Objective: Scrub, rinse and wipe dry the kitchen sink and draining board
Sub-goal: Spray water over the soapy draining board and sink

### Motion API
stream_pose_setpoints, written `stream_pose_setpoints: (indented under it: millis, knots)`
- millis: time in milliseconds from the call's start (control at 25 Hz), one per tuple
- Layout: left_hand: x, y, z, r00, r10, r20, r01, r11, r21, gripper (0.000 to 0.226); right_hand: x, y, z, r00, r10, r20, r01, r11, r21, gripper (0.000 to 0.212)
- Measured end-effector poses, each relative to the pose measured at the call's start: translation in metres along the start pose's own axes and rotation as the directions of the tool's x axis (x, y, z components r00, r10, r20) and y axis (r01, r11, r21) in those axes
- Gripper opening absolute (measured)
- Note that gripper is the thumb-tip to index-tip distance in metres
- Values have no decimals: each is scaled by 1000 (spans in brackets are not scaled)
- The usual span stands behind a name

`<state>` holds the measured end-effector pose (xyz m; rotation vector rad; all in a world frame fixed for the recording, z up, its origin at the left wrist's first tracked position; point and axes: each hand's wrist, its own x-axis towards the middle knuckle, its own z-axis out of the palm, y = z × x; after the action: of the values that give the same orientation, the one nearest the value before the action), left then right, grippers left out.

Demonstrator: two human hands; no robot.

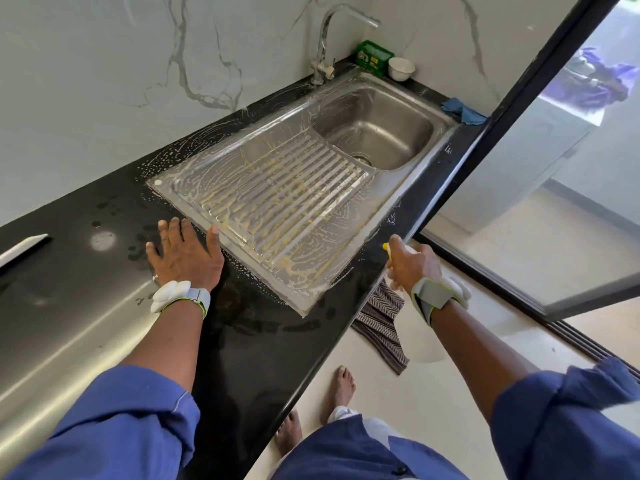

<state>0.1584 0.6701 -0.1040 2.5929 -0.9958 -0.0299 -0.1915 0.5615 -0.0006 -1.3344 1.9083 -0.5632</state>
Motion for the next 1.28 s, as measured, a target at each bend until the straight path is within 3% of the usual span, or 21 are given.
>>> stream_pose_setpoints:
  millis: [120,280,640,800,920,1080,1280]
  knots:
    - [1,0,0,1000,13,-9,-13,1000,-15,85,-1,-27,0,997,-35,70,29,996,85,51]
    - [2,-1,0,1000,11,5,-11,1000,-27,85,6,-49,16,992,-105,73,105,994,6,52]
    - [6,-3,7,1000,-9,-24,9,1000,-1,84,43,-104,46,961,-155,229,128,984,125,41]
    - [4,-1,6,999,-38,-35,38,999,4,79,70,-131,70,893,-200,402,145,976,163,40]
    - [4,0,3,999,-39,-10,40,999,17,77,86,-148,88,875,-266,404,207,961,185,41]
    - [4,1,1,998,-59,-16,59,997,46,76,101,-170,119,769,-294,568,222,956,194,37]
    - [7,1,4,997,-60,-45,63,996,63,73,112,-194,147,746,-397,534,328,918,223,43]
